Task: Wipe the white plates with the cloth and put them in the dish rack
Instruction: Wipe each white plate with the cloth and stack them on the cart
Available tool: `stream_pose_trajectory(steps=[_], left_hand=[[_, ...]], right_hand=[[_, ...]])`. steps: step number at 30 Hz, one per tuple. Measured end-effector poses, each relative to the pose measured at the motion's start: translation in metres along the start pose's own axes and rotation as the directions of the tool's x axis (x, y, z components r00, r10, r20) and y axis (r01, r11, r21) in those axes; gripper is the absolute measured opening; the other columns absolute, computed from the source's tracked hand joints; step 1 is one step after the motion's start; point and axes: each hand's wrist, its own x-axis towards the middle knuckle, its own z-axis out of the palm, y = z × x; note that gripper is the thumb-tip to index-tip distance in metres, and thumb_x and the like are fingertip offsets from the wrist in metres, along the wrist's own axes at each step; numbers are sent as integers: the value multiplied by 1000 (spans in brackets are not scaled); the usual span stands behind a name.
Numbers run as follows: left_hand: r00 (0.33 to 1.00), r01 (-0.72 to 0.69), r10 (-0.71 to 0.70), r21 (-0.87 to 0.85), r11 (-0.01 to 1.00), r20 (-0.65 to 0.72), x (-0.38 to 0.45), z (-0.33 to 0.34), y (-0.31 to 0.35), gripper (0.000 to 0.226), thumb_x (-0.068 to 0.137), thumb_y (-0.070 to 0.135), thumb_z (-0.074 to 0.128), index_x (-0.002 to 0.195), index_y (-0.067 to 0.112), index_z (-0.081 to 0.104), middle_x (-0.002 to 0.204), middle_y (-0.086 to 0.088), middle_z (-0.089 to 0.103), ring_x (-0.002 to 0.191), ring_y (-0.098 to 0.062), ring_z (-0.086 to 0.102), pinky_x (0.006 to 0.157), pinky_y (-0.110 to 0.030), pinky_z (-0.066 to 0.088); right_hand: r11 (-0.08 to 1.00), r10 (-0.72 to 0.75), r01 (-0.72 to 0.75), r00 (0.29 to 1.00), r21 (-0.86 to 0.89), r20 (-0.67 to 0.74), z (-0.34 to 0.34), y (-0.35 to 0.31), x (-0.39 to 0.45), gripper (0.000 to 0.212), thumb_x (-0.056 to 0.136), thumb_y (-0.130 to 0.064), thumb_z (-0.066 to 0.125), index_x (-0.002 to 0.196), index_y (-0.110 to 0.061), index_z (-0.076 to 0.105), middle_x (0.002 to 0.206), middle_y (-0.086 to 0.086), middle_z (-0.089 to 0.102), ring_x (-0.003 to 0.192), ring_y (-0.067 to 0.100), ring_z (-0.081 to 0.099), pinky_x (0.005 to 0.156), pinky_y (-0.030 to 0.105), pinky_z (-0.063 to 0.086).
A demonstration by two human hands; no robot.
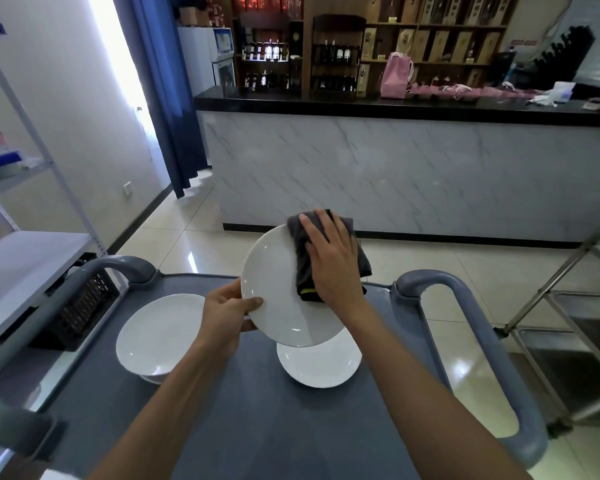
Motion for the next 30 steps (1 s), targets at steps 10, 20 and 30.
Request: stream_pose_trajectory(steps=[10, 20, 30], left_hand=[[988, -88, 69, -137, 987, -137, 6, -7, 5, 39, 86, -11, 61, 97, 23, 77, 96, 0, 78, 81, -18, 72, 60, -31, 59], [983, -93, 40, -297, 950, -180, 17, -7, 6, 36, 88, -12, 59, 104, 17, 73, 97, 0, 78, 89, -26, 70, 79, -45, 61], [993, -50, 19, -262, 964, -118, 28, -38, 10, 35, 90, -12, 59, 112, 12, 71, 100, -4, 78, 83, -24, 73, 68, -38, 63]], right_hand=[[794, 421, -393, 906, 463, 47, 0, 9, -36, 53, 104, -20, 52, 154, -23, 37, 159, -2, 35, 146, 9, 29, 119, 21, 20], [457, 686, -536, 721, 710, 102, 19, -38, -56, 54, 102, -31, 56, 152, -35, 37, 148, -15, 49, 135, 5, 46, 113, 29, 39], [405, 739, -485, 673, 775, 35, 38, -70, -45, 52, 100, -27, 60, 146, -40, 39, 141, -19, 52, 126, -3, 50, 109, 26, 44]])
